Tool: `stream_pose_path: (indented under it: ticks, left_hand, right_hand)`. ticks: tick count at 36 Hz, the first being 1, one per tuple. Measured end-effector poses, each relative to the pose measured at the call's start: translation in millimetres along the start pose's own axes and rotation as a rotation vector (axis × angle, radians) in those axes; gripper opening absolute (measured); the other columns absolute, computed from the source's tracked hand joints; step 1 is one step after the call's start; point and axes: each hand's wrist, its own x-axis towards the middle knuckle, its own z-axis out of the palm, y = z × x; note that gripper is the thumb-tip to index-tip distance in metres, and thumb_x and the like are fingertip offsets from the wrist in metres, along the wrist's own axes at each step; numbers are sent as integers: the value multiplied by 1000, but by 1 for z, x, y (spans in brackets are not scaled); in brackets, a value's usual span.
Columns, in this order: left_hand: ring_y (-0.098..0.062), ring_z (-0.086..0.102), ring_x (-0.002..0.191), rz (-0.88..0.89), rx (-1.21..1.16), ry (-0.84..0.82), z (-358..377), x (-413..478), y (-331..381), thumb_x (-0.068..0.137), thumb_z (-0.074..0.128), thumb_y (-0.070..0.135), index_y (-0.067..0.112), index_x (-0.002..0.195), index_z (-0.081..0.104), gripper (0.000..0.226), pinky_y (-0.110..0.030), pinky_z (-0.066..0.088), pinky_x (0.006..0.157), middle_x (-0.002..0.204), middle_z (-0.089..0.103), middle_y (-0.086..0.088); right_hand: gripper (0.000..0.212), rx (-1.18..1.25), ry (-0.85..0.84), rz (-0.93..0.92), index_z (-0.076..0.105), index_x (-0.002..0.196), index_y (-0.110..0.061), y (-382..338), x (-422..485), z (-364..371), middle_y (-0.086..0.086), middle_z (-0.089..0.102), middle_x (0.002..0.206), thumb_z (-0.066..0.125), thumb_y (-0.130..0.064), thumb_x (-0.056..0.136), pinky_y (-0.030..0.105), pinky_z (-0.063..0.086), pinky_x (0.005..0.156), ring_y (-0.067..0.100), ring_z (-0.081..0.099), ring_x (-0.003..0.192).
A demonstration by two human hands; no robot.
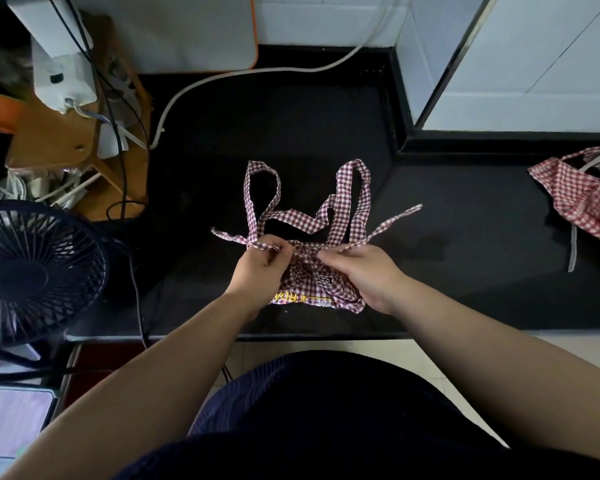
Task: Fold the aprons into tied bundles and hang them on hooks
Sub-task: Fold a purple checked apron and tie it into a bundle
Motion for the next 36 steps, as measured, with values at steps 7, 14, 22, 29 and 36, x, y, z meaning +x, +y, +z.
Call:
stream_pose_path:
  ticks: [7, 14, 22, 29, 36]
  left_hand:
    - [-23, 62, 80, 59, 175, 125, 1, -6, -3, 99, 50, 25, 24, 91, 59, 12, -37, 50, 69, 91, 68, -10]
    - [-13, 52, 64, 4, 182, 230, 2, -7, -13, 99, 48, 21, 24, 89, 56, 13, -30, 45, 59, 75, 60, -1]
    - [-7, 53, 65, -41, 285, 227, -6, -1, -13, 98, 52, 22, 24, 90, 59, 10, -24, 43, 56, 76, 59, 5]
    - [-14, 62, 87, -28, 211, 255, -9, -1, -17, 93, 60, 28, 27, 86, 65, 9, -20, 44, 60, 96, 65, 4]
    - [-10, 65, 84, -146, -28, 304, -11, -5, -23, 86, 69, 32, 20, 89, 67, 13, -20, 48, 64, 88, 68, 5]
  right_hand:
    - [31, -271, 204, -13, 60, 97, 0, 1, 0, 3, 21, 66, 102, 50, -29, 97, 50, 52, 85, 37, 62, 98]
    - [21, -528, 293, -120, 49, 94, -6, 5, -6, -2, -1, 47, 82, 43, -25, 100, 27, 32, 68, 14, 45, 77]
    - [22, -672, 411, -173, 44, 87, -10, 10, -10, -8, -4, 42, 72, 43, -27, 100, 29, 24, 61, 15, 39, 69]
    - [24, -289, 548, 59, 54, 84, -9, 22, -3, -5, 7, 57, 82, 54, -30, 95, 29, 37, 64, 22, 53, 77]
    - [28, 100, 604, 206, 57, 76, -7, 32, 2, -6, 8, 65, 80, 71, -30, 84, 38, 55, 71, 26, 63, 77]
